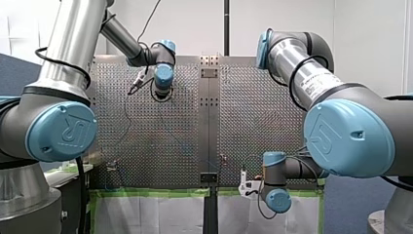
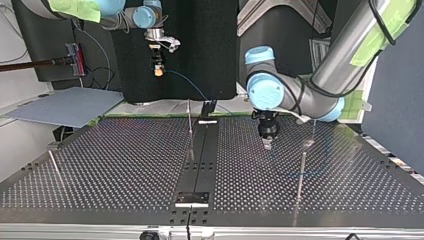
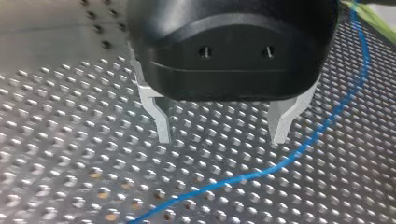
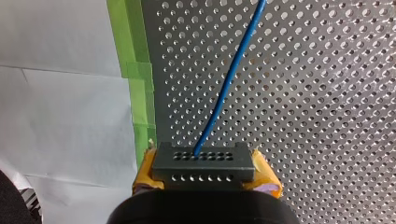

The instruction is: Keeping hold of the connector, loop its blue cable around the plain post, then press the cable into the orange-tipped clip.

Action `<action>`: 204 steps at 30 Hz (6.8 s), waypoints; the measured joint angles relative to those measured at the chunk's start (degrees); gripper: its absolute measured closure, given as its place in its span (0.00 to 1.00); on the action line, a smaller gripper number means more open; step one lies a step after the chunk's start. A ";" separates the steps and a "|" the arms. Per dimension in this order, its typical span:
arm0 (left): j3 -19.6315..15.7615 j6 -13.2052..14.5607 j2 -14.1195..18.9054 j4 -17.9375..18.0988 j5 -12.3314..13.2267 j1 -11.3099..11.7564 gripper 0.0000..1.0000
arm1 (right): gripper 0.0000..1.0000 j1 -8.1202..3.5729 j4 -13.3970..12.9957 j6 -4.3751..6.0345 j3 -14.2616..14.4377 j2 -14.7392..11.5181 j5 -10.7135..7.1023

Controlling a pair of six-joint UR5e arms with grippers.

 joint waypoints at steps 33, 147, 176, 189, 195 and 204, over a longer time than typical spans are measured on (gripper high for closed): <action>-0.01 9.07 -7.76 4.49 -6.25 1.59 0.00 | 1.00 0.23 -0.52 0.00 0.03 0.00 0.00; 6.91 -26.08 -40.65 14.33 19.09 -12.51 0.00 | 1.00 1.15 4.44 -4.48 -3.72 0.00 -4.98; 6.82 -43.01 -40.64 18.35 24.27 -13.23 0.58 | 1.00 1.59 9.02 -6.74 -4.64 0.00 -5.60; 4.33 -47.27 -40.63 24.22 24.29 -13.94 1.00 | 1.00 1.60 9.29 -7.23 -4.64 0.00 -5.42; 2.74 -44.20 -40.64 27.91 24.06 -14.67 1.00 | 1.00 1.34 9.33 -7.24 -4.81 0.00 -5.14; 2.53 -42.97 -40.64 32.94 20.76 -15.95 1.00 | 1.00 0.99 10.78 -7.14 -6.84 0.00 -4.89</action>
